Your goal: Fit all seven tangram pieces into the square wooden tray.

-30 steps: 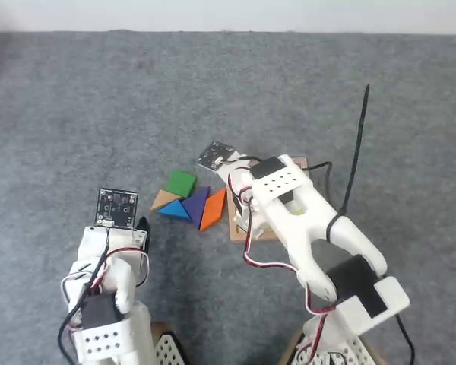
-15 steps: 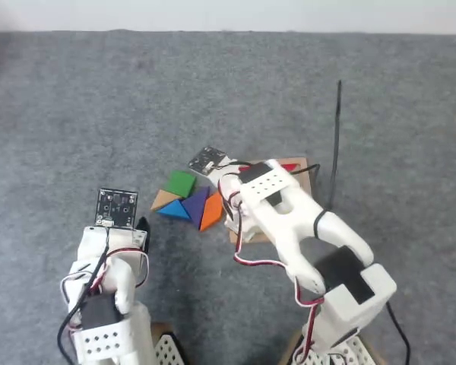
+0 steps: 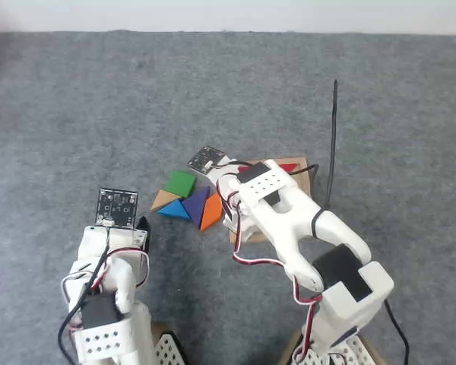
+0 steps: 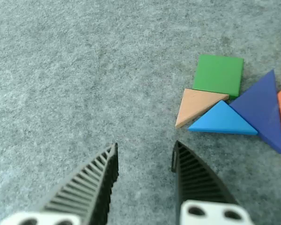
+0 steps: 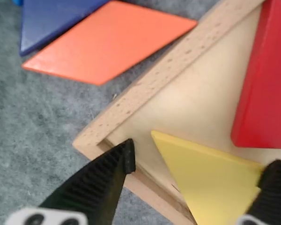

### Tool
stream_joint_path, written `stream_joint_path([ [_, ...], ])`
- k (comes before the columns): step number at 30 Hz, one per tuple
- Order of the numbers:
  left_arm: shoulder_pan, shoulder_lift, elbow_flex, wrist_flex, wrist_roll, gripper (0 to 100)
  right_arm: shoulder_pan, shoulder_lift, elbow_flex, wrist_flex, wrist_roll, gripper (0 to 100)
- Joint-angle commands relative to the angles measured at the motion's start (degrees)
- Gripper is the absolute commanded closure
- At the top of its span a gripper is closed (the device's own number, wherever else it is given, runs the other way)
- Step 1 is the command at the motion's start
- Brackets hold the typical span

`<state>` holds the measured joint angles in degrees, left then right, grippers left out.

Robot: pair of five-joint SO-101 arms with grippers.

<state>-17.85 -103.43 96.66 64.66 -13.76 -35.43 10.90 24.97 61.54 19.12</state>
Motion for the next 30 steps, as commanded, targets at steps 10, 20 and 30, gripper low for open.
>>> stream_joint_path([
  [10,-0.3,-0.6,-0.2,0.4,-0.6,82,2.9,1.5,1.0,1.4,3.2,71.0],
  [20,-0.2,-0.6,-0.2,0.4,-0.6,82,4.5,0.0,-1.2,8.0,7.6,68.8],
  [30,-0.2,-0.6,-0.2,0.4,-0.6,82,7.1,-15.6,-1.8,10.9,0.6,56.4],
])
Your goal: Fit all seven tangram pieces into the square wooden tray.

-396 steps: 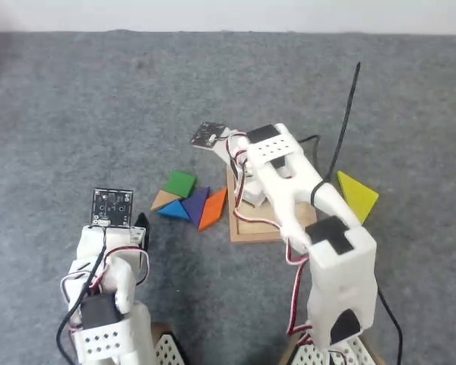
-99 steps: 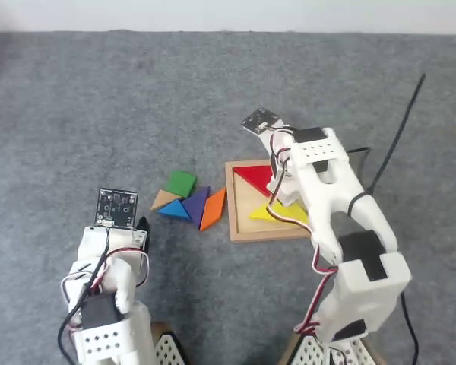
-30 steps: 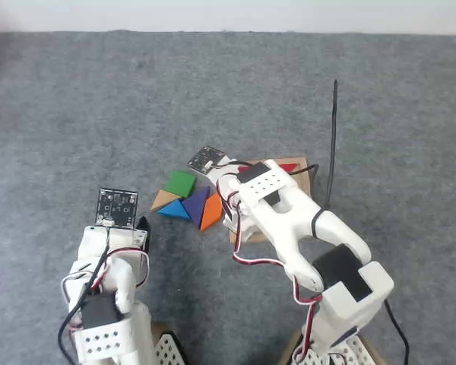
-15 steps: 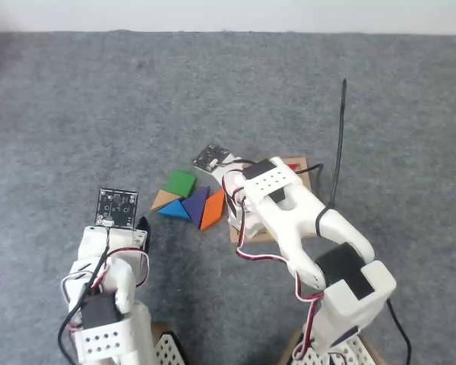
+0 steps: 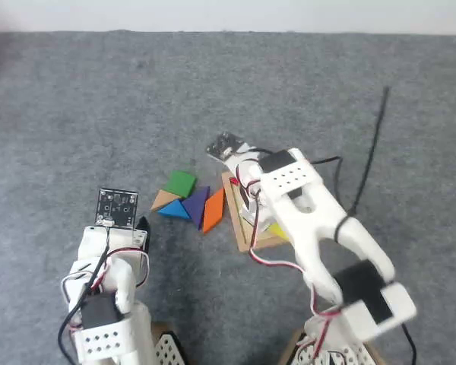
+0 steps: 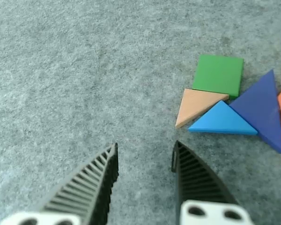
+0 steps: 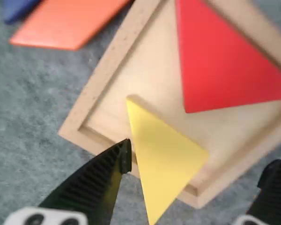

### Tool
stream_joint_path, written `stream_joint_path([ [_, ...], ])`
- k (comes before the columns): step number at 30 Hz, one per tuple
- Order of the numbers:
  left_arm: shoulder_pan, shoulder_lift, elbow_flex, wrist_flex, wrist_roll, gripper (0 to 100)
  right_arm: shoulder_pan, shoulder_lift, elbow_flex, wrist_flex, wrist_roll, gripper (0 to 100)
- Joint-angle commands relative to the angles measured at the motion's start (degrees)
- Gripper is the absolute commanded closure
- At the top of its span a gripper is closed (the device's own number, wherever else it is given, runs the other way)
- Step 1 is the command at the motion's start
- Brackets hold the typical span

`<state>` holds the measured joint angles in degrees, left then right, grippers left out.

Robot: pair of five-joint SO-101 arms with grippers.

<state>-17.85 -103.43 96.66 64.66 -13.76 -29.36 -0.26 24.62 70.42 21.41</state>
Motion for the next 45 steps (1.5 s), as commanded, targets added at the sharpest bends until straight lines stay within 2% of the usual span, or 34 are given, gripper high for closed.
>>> stream_joint_path([
  [1,-0.3,-0.6,-0.2,0.4,-0.6,82,1.0,-4.4,-1.4,2.7,-1.8,56.4],
  [5,-0.3,-0.6,-0.2,0.4,-0.6,82,3.7,-4.4,0.4,3.0,-2.0,56.4],
  [9,-0.3,-0.6,-0.2,0.4,-0.6,82,14.6,-6.0,0.5,3.0,-3.8,56.4],
  [12,-0.3,-0.6,-0.2,0.4,-0.6,82,21.8,-6.2,2.1,2.8,-1.1,56.4],
  [18,-0.3,-0.6,-0.2,0.4,-0.6,82,24.0,-6.2,5.7,1.2,0.1,56.4],
  [25,-0.3,-0.6,-0.2,0.4,-0.6,82,22.2,-6.3,11.2,0.7,-0.2,56.4],
  [29,-0.3,-0.6,-0.2,0.4,-0.6,82,16.2,-6.2,12.8,-0.6,-0.6,56.4],
  [37,-0.3,-0.6,-0.2,0.4,-0.6,82,4.4,-6.2,13.0,-0.4,-7.3,56.4],
  [45,-0.4,-0.6,-0.2,0.4,-0.6,82,3.4,-6.2,11.5,-0.8,-8.2,56.4],
])
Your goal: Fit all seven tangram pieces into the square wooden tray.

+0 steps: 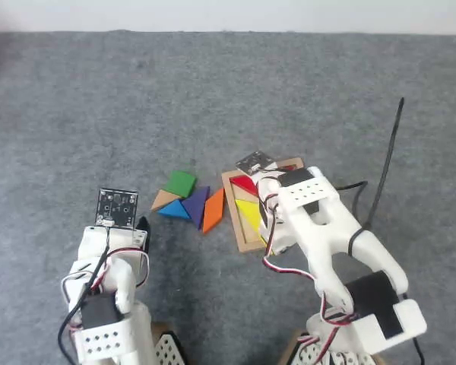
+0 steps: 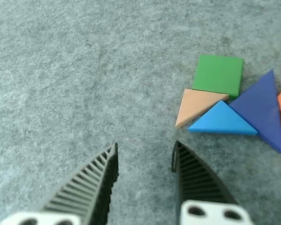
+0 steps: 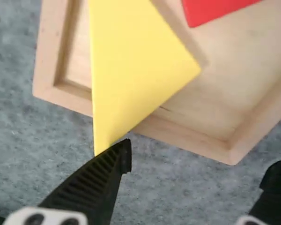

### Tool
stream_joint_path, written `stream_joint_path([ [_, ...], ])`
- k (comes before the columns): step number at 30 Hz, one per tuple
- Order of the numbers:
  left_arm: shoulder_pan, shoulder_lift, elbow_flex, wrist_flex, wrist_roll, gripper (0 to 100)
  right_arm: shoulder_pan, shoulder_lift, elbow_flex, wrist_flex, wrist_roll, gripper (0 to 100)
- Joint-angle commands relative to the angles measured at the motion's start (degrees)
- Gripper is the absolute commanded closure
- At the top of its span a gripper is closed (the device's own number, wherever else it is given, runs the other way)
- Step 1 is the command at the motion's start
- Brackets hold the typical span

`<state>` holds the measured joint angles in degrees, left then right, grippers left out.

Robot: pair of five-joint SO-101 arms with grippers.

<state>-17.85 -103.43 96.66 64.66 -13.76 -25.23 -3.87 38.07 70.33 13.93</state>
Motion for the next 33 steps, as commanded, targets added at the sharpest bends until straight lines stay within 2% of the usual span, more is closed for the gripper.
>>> stream_joint_path([
  [1,-0.4,-0.6,-0.2,0.4,-0.6,82,-0.8,-2.6,-2.0,-1.0,-1.1,56.4],
  [5,-0.4,-0.6,-0.2,0.4,-0.6,82,-0.9,-2.5,-3.2,-2.4,-4.0,56.4],
  [16,-0.4,-0.6,-0.2,0.4,-0.6,82,-7.8,1.6,-5.0,-6.8,-4.2,56.4],
  [22,-0.4,-0.6,-0.2,0.4,-0.6,82,-7.5,9.7,-11.5,-8.0,-4.2,56.2],
  [29,-0.4,-0.6,-0.2,0.4,-0.6,82,-7.4,8.7,-16.2,-5.1,-3.9,56.2],
  [33,-0.4,-0.6,-0.2,0.4,-0.6,82,-3.9,6.7,-16.8,-3.8,-3.7,56.2],
])
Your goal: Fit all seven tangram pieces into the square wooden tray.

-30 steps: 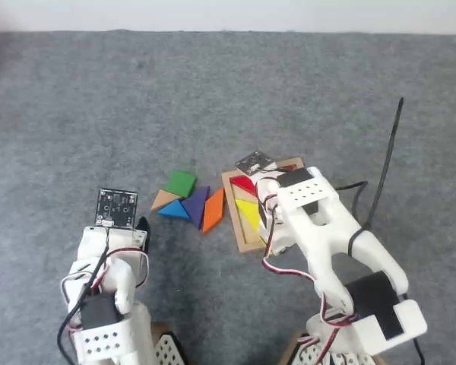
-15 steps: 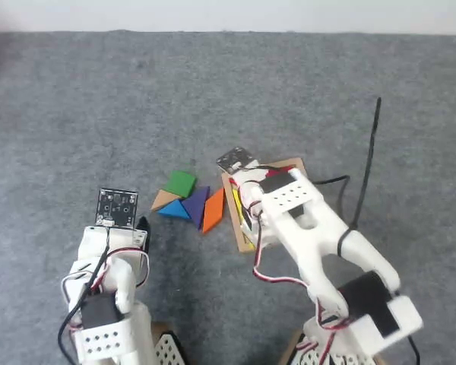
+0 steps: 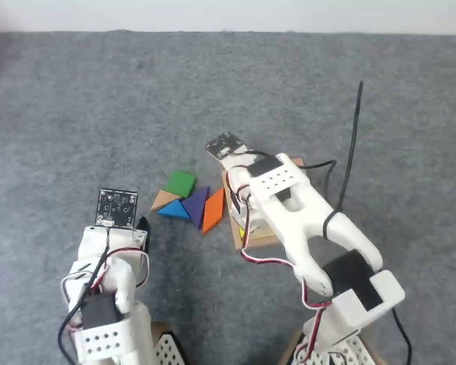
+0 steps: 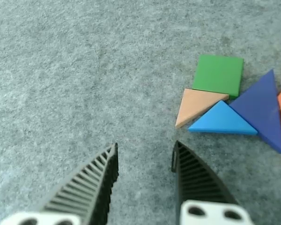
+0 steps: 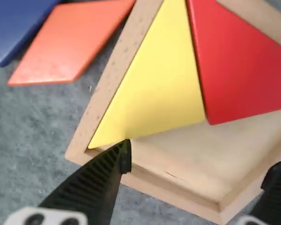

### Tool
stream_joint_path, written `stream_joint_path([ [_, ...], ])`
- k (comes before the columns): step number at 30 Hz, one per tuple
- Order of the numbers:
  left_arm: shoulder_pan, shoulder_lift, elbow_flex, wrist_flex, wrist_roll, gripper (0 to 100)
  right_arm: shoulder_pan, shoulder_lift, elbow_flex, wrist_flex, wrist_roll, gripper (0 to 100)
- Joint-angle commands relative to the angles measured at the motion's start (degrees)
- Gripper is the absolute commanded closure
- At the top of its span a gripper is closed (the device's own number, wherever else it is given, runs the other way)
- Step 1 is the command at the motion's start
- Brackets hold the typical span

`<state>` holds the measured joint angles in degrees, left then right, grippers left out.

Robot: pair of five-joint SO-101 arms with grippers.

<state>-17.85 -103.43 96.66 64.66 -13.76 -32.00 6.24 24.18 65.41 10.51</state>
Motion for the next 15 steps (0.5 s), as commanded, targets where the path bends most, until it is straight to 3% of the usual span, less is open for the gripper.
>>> stream_joint_path([
  [1,-0.4,-0.6,-0.2,0.4,-0.6,82,4.2,-3.9,-2.9,1.1,-0.1,56.2],
  [7,-0.4,-0.6,-0.2,0.4,-0.6,82,9.2,-3.1,-2.2,1.1,2.7,56.3],
  [15,-0.4,-0.6,-0.2,0.4,-0.6,82,2.0,1.2,-1.9,0.6,-4.5,56.3],
])
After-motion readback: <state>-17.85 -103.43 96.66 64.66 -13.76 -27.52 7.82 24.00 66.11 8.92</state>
